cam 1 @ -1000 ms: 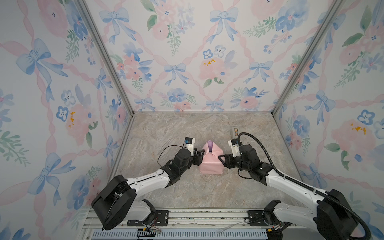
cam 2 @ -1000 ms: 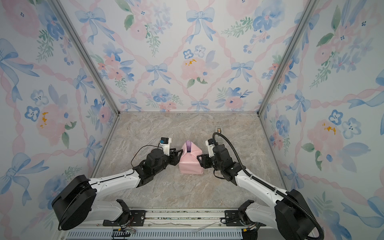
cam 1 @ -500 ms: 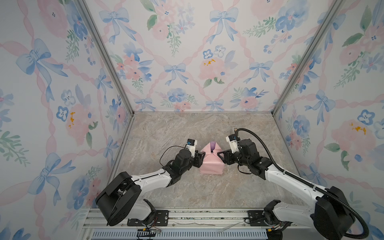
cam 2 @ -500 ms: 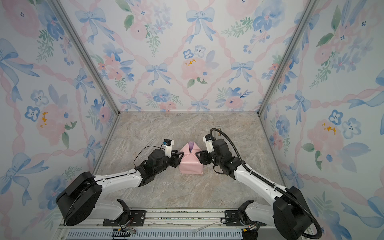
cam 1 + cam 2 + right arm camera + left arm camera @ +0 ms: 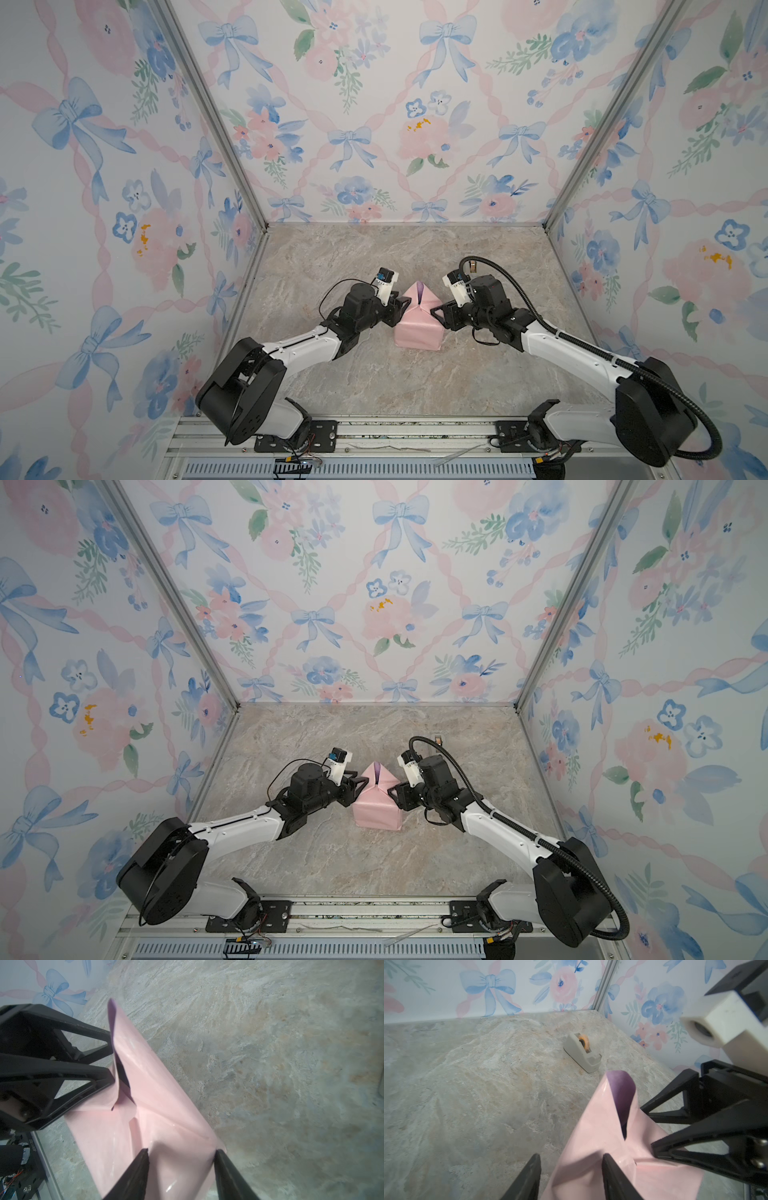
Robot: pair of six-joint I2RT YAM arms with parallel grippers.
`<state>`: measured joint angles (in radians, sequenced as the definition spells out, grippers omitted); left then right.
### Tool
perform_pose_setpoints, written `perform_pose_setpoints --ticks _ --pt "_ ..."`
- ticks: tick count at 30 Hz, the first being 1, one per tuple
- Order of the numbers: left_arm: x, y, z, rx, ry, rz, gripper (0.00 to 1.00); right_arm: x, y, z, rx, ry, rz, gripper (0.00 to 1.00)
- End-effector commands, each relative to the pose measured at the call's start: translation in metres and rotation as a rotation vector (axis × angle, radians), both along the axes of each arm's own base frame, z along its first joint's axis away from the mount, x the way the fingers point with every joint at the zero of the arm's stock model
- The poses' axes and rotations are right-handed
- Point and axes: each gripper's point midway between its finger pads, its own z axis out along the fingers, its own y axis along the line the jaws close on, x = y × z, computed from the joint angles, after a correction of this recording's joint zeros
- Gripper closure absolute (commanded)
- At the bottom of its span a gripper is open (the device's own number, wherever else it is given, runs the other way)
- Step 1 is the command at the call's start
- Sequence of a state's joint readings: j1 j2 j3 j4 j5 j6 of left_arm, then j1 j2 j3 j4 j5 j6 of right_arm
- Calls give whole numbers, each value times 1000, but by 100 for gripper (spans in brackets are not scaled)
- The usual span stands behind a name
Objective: Wrap the gift box in paper
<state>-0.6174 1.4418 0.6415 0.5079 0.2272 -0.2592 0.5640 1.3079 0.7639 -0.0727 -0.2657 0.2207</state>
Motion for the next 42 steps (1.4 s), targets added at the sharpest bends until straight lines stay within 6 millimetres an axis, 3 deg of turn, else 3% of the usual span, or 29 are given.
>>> perform_pose_setpoints --ticks 1,6,8,18,30,42 --pt "-4 -12 -5 20 -2 -117 50 -15 -4 -25 -85 81 54 48" --pt "-2 -24 2 23 -44 -210 50 -15 -4 -26 -88 80 60 48" --pt "2 -30 14 7 -82 -262 49 -14 -3 -25 -88 76 62 48" --pt "-1 -29 11 -15 -97 -404 50 -14 -3 -24 -91 72 70 48" --pt "-6 -46 3 -73 -74 -581 50 -15 -1 -25 -86 77 84 47" --pt "13 -54 2 -100 -65 -611 55 -18 0 -26 -89 82 100 47"
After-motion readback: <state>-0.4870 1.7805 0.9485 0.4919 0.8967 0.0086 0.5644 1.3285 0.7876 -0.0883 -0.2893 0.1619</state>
